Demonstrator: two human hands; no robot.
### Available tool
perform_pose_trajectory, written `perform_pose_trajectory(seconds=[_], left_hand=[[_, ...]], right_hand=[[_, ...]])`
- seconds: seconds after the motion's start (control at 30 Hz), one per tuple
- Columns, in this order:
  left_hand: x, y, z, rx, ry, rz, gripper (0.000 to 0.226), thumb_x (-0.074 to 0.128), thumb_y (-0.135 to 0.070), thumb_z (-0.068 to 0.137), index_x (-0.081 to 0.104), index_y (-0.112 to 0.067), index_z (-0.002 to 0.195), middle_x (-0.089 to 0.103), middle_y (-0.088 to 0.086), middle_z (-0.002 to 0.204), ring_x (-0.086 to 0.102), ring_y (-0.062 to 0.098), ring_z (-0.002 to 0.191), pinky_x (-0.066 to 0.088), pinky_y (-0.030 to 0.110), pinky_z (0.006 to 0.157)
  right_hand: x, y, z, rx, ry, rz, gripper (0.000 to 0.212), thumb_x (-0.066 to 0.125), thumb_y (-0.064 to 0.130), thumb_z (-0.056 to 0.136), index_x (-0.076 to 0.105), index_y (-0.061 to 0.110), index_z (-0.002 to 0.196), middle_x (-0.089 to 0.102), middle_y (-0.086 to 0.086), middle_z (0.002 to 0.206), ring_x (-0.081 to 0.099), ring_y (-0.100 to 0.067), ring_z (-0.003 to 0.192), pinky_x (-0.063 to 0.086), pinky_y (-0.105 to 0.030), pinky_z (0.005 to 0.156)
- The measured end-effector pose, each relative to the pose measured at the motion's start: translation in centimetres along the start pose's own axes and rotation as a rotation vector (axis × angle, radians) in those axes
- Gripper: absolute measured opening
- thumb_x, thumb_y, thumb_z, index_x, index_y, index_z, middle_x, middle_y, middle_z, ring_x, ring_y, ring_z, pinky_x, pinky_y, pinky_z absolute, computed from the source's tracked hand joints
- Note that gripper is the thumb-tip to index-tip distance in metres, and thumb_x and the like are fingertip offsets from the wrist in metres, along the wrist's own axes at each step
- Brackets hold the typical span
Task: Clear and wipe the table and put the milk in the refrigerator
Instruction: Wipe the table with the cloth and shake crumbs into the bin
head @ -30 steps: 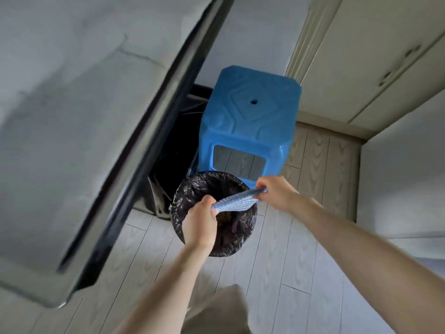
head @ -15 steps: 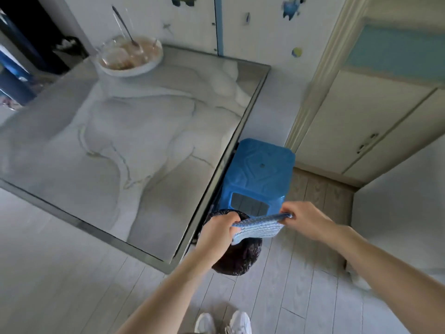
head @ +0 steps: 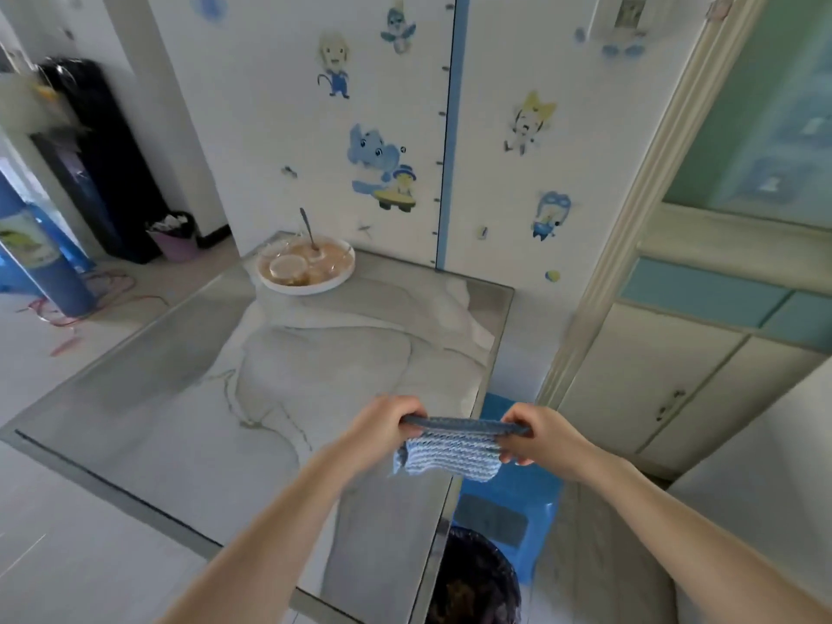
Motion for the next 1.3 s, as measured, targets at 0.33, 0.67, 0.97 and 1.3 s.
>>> perform_pose_trajectory(seconds=[0.33, 0.67, 0.97, 1.3], left_hand=[[-11.7, 3.8, 2.4, 0.217, 0.007, 0.144, 0.019, 0.063, -0.01, 0.082, 0.067, -0.007, 0.1, 0.069, 0.013, 0.097, 0.062, 0.022, 0.094, 0.032, 0.02, 0.07], [-15.0, 3.8, 7.9, 0.28, 0.025, 0.155, 0.019, 0.059, -0.01, 0.086, 0.065, -0.006, 0.103, 0.068, 0.013, 0.1, 0.059, 0.022, 0.095, 0.031, 0.022, 0.067], [-17.4, 2.7, 13.4, 0.324, 0.007, 0.142, 0.018, 0.055, -0.012, 0.087, 0.065, -0.007, 0.102, 0.067, 0.01, 0.099, 0.059, 0.019, 0.093, 0.032, 0.021, 0.065], [-20.5, 5.3, 19.0, 0.391, 0.072, 0.09, 0.016, 0.053, -0.015, 0.089, 0.065, -0.012, 0.098, 0.062, -0.001, 0.087, 0.056, 0.012, 0.085, 0.039, 0.022, 0.07]], right_hand=[[2.1, 9.8, 4.2, 0.094, -0.113, 0.109, 0.012, 0.056, 0.008, 0.088, 0.051, 0.016, 0.081, 0.065, -0.004, 0.074, 0.066, -0.001, 0.059, 0.05, -0.014, 0.055], [-0.8, 12.2, 8.1, 0.133, -0.145, 0.08, 0.004, 0.05, 0.013, 0.092, 0.05, 0.015, 0.089, 0.066, -0.009, 0.094, 0.068, -0.011, 0.073, 0.053, -0.015, 0.062], [-5.2, 13.2, 12.6, 0.131, -0.181, 0.026, 0.015, 0.05, 0.011, 0.092, 0.048, 0.021, 0.08, 0.064, -0.006, 0.088, 0.066, -0.007, 0.068, 0.053, -0.017, 0.063], [-6.4, 15.7, 18.4, 0.181, -0.203, -0.007, 0.012, 0.048, 0.013, 0.093, 0.046, 0.02, 0.083, 0.061, -0.006, 0.092, 0.066, -0.006, 0.069, 0.053, -0.016, 0.06]])
Point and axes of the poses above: each hand's wrist, its own z-axis towards the middle knuckle, its own x-axis out of the palm, y = z × x, the point moved 8 cm from there along z, towards the middle knuckle
